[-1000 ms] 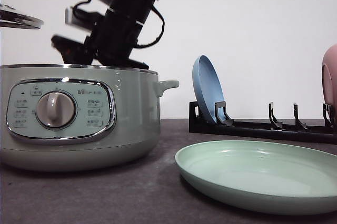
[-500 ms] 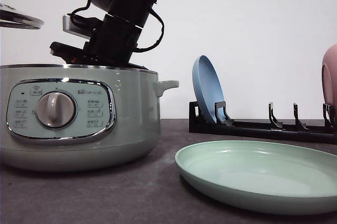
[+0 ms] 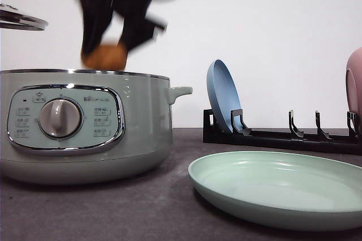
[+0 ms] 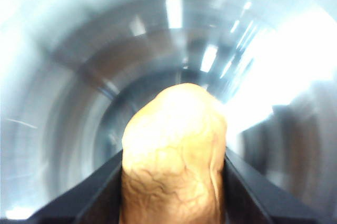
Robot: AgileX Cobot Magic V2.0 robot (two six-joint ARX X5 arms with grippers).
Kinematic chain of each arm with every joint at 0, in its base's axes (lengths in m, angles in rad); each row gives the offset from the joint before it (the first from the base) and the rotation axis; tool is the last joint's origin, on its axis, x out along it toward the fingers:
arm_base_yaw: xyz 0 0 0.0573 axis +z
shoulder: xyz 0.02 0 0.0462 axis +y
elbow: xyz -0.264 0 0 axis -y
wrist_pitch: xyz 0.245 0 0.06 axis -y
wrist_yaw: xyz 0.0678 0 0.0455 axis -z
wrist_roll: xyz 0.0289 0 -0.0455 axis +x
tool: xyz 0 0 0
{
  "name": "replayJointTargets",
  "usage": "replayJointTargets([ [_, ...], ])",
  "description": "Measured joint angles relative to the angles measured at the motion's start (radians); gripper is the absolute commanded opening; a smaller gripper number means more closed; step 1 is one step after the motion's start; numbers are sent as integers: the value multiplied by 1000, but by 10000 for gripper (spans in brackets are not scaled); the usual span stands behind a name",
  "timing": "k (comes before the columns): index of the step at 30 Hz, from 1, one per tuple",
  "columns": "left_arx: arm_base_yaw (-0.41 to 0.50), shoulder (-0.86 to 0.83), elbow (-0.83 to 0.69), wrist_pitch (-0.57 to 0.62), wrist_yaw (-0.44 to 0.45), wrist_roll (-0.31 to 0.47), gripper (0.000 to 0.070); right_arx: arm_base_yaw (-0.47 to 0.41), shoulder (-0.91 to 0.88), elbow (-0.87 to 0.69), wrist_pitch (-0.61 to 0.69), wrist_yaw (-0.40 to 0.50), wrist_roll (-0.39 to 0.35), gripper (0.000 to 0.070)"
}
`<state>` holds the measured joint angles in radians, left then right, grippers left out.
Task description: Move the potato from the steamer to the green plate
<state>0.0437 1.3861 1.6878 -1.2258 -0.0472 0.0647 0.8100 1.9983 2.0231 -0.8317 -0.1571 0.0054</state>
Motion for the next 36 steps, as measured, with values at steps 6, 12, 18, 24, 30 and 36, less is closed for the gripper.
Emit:
replayJointTargets([
  [6, 0, 0, 0, 1, 24, 0, 1, -41, -168, 6, -86, 0, -19, 129],
  [12, 0, 0, 0, 1, 37, 0, 1, -123, -282, -20, -165, 0, -26, 129],
  [18, 0, 0, 0, 3, 78, 0, 1, -221, -418, -199, -158, 2, -27, 129],
  [24, -13, 0, 0, 3, 76, 0, 1, -254, -591, -517, -38, 0, -22, 129],
  [30, -38, 0, 0, 3, 78, 0, 1, -256, -726, -810, 122, 0, 52, 129],
  [36, -62, 0, 0, 4, 79, 0, 1, -237, -762, -1033, 242, 0, 159, 129],
])
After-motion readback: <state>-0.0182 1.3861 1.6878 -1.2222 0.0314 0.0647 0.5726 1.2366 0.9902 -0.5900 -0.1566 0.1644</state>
